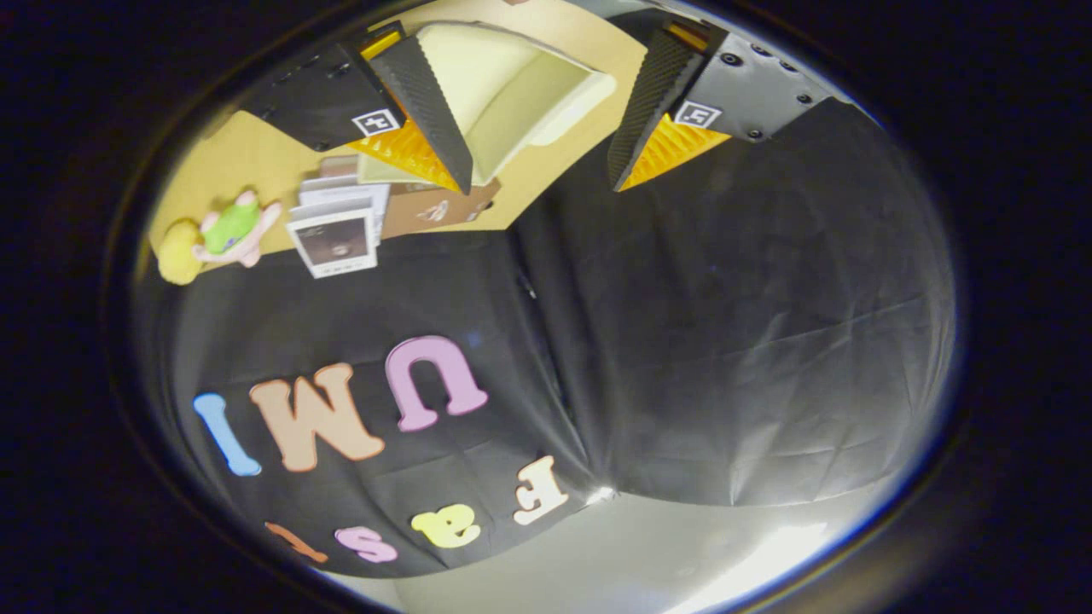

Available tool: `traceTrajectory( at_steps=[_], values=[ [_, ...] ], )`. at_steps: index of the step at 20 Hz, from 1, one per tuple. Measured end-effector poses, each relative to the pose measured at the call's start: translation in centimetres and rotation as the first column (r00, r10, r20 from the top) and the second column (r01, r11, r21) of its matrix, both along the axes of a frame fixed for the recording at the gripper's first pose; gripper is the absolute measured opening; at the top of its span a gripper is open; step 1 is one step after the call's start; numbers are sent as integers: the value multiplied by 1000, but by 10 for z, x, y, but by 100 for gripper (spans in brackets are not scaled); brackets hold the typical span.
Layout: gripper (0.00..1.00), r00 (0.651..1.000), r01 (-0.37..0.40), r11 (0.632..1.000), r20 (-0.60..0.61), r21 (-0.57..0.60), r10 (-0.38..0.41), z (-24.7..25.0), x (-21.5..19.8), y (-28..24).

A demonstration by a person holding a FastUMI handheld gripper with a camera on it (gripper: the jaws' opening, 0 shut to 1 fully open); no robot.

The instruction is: Open the storage box then place both shoes into the box .Put the left shoe in first, then the right shoe, with the right side of both shoes facing outward in a uniform manner.

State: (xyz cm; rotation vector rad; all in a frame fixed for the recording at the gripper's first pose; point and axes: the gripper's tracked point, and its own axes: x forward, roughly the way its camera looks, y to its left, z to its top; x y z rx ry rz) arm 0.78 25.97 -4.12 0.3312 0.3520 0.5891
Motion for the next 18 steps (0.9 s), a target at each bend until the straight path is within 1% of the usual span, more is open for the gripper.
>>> traceTrajectory(
  at_steps=[3,6,9,14,16,18],
  values=[
    [100,994,97,990,64,-105,-91,-10,8,-62],
    [100,984,172,961,84,-216,-157,-34,12,-117],
    [100,978,208,926,55,-314,-202,-74,6,-166],
    [100,970,204,890,-42,-407,-241,-148,-6,-226],
    [100,966,186,878,-81,-441,-245,-180,-11,-240],
    [100,960,152,875,-141,-460,-242,-213,-19,-247]
  ],
)
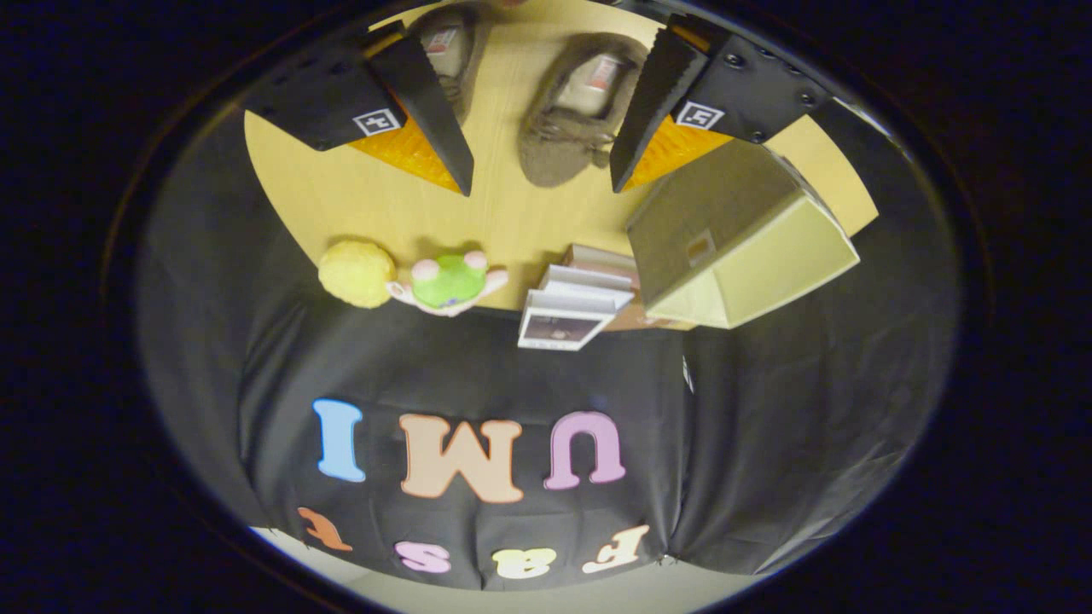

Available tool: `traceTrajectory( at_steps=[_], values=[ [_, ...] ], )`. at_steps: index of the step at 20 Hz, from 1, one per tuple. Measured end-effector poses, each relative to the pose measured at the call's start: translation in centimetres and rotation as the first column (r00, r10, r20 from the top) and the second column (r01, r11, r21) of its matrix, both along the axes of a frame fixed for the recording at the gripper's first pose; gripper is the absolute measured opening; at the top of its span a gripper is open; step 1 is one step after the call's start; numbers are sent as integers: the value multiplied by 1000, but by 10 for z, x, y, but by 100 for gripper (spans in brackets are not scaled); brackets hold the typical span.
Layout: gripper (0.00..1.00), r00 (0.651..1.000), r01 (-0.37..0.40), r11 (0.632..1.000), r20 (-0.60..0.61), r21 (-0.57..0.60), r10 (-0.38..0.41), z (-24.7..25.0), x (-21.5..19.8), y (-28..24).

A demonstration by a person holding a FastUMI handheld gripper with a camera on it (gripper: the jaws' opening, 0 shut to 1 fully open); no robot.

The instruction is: Open the storage box then place both shoes into the box .Put the left shoe in first, then the right shoe, with the right side of both shoes facing outward in a uniform manner.

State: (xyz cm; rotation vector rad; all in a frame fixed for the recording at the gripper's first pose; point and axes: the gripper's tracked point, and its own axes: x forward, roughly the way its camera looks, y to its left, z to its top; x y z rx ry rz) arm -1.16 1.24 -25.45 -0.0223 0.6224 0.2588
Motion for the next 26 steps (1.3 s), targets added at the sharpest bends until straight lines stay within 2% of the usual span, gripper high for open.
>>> traceTrajectory(
  at_steps=[4,8,15,18,19,21,26],
  values=[
    [100,991,-27,1000,-131,12,29,-54,-14,-1],
    [100,962,-36,997,-268,64,52,-87,-25,2],
    [41,885,30,988,-464,151,44,-113,-39,12],
    [15,870,88,988,-492,124,-15,-116,-36,8],
    [6,854,111,986,-519,122,-32,-117,-36,10],
    [5,838,167,980,-539,108,-83,-113,-38,7],
    [3,793,319,935,-584,158,-172,-89,-31,7]
  ],
)
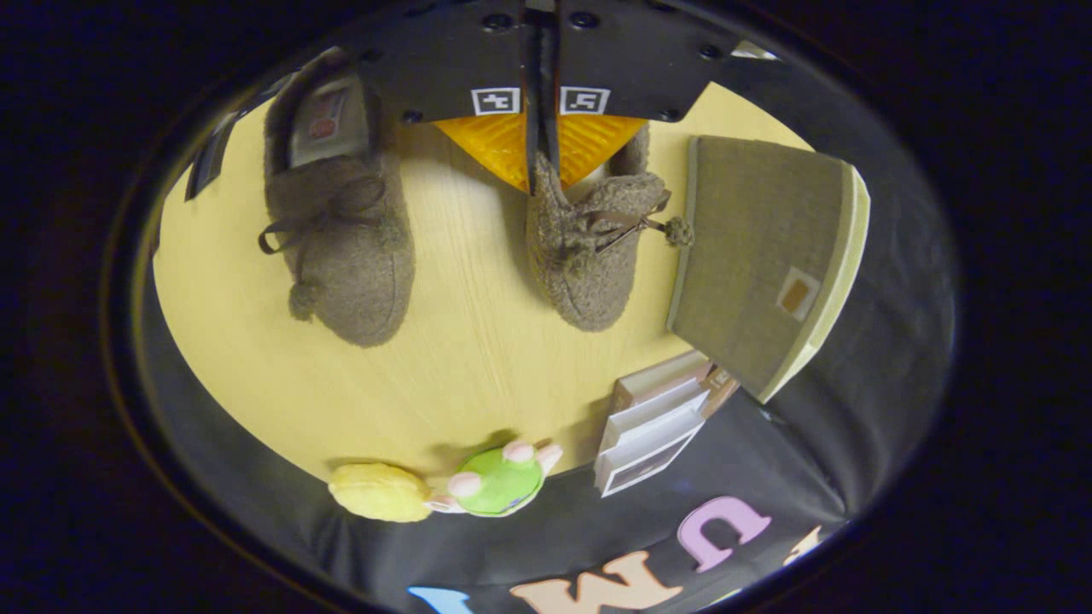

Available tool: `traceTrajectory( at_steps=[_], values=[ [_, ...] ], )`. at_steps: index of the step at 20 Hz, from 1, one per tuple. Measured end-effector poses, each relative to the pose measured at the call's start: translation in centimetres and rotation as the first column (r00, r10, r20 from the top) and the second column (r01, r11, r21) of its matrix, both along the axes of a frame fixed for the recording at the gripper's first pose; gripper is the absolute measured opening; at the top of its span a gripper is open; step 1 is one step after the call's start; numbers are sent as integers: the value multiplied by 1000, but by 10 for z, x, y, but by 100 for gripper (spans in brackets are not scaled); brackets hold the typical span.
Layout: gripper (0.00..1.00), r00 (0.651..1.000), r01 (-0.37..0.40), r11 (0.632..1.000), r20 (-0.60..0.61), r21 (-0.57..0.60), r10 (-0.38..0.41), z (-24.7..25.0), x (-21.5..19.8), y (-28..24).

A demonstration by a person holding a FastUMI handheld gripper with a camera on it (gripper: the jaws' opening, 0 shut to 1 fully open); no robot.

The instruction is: Open the storage box then place both shoes into the box .Put the left shoe in first, then the right shoe, with the right side of both shoes facing outward in a uniform manner.

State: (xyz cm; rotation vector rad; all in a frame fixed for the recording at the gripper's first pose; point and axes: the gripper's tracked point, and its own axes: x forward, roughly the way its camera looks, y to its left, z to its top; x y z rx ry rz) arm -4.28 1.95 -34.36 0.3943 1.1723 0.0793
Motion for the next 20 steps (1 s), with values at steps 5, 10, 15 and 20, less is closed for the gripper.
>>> traceTrajectory(
  at_steps=[5,10,15,20],
  values=[
    [4,993,114,992,2,44,-115,33,13,1],
    [3,986,141,986,73,94,-148,89,39,22],
    [3,978,132,979,139,159,-154,139,70,63],
    [3,980,64,971,168,230,-105,173,86,128]
  ],
)
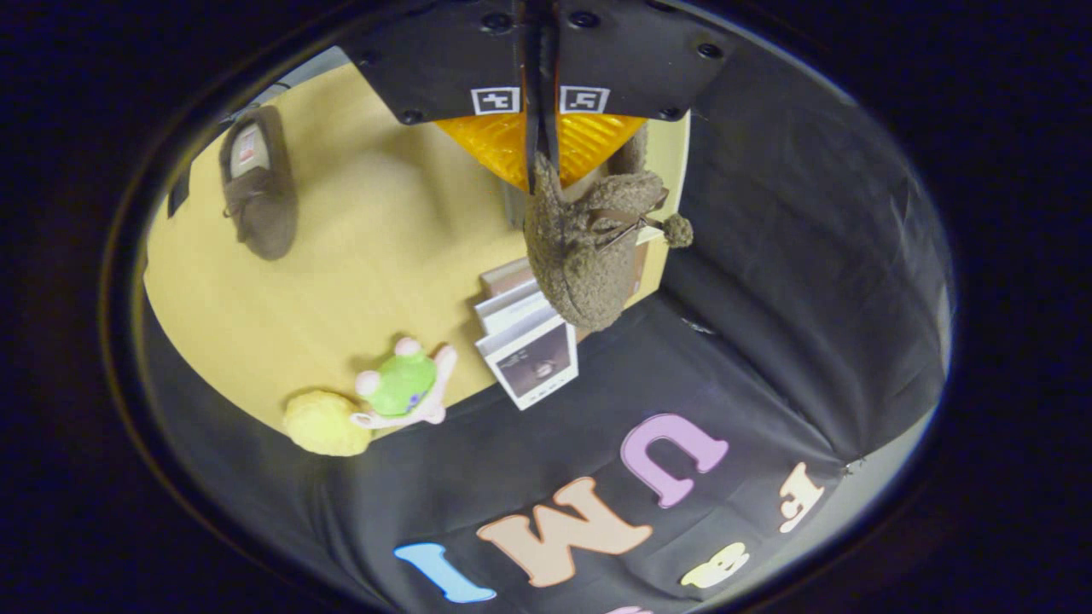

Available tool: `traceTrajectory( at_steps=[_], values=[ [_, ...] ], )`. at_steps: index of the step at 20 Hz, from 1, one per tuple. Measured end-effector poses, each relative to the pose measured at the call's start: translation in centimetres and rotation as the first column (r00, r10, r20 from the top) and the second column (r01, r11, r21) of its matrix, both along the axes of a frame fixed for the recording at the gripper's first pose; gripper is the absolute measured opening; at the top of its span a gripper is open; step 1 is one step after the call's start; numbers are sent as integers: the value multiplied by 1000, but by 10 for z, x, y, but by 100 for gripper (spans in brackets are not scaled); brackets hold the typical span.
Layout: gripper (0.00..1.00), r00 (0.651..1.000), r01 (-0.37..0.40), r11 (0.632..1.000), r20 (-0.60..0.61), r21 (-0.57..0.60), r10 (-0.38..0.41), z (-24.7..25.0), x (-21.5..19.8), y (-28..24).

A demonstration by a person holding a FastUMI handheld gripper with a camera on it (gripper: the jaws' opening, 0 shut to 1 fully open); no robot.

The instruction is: Open the storage box then place both shoes into the box .Put the left shoe in first, then the right shoe, with the right side of both shoes facing outward in a uniform manner.

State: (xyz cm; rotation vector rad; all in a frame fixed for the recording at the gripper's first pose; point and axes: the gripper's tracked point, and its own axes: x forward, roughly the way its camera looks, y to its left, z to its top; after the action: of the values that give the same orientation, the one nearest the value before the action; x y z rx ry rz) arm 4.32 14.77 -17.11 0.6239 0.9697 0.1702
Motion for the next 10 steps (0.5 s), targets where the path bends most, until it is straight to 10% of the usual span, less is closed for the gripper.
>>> traceTrajectory(
  at_steps=[10],
  values=[
    [3,984,-144,989,-108,-28,140,-57,-10,122]
  ],
)
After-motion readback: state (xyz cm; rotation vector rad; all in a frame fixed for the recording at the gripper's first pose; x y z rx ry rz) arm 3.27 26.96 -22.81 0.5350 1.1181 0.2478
